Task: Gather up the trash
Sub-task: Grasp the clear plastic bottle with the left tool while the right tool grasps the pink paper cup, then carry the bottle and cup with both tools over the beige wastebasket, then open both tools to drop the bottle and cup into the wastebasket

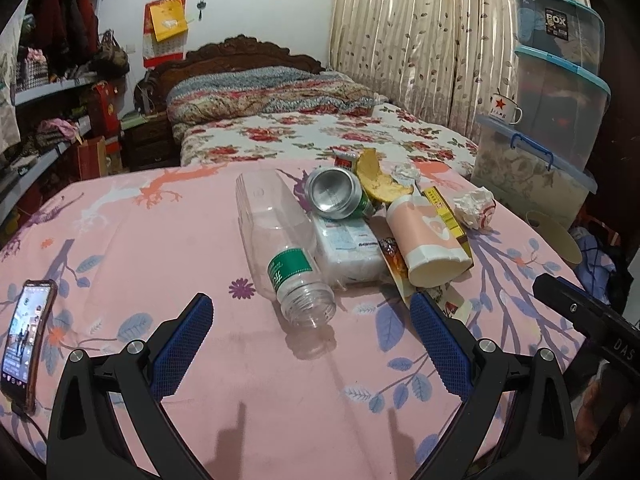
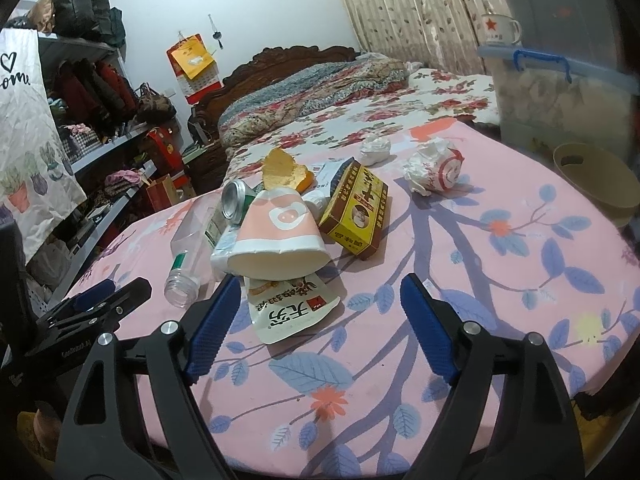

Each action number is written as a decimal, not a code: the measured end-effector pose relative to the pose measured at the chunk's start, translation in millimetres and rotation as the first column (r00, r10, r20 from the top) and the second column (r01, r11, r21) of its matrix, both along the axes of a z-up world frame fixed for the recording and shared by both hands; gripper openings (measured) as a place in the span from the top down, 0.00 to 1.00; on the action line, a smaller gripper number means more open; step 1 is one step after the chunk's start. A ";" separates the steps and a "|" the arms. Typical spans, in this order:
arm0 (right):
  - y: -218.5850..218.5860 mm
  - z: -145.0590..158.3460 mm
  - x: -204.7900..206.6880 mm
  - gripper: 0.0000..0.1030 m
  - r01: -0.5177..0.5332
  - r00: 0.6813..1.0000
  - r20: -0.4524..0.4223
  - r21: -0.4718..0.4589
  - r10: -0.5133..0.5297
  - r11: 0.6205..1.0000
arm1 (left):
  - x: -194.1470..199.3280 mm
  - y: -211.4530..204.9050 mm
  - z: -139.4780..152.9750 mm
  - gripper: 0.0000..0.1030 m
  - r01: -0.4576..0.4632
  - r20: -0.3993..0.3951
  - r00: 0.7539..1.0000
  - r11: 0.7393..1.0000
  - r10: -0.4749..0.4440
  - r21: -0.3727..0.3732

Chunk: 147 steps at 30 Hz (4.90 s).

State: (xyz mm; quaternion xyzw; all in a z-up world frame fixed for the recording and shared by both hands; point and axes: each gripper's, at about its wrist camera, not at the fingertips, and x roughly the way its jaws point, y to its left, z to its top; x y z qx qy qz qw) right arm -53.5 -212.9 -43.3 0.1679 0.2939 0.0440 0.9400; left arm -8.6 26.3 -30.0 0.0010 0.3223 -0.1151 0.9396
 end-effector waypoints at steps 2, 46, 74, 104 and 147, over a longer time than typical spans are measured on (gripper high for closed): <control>-0.5 -1.0 1.1 0.20 -0.003 1.000 -0.004 0.005 0.003 1.000 | 3.3 3.1 -1.3 0.09 0.015 -0.023 1.000 1.000 -0.015 -0.021; 36.6 -61.0 88.2 0.67 -0.369 0.850 -0.172 0.480 0.498 0.796 | 62.4 57.9 -32.2 0.48 0.005 -0.330 0.943 0.994 -0.040 -0.105; 71.5 -75.1 105.7 0.41 -0.375 0.814 -0.265 0.441 0.517 0.816 | 77.0 69.0 -49.9 0.34 -0.042 -0.344 0.939 0.994 0.004 -0.103; -79.7 -28.3 75.5 0.73 -0.230 0.968 0.009 0.426 0.250 0.875 | 78.2 -9.1 61.2 0.35 0.184 -0.162 0.965 0.971 -0.208 -0.152; -413.0 -67.0 15.9 0.32 0.537 0.819 -0.039 0.403 -0.572 0.741 | 167.2 -494.2 33.6 0.27 0.721 -0.378 0.537 0.643 -0.754 -0.259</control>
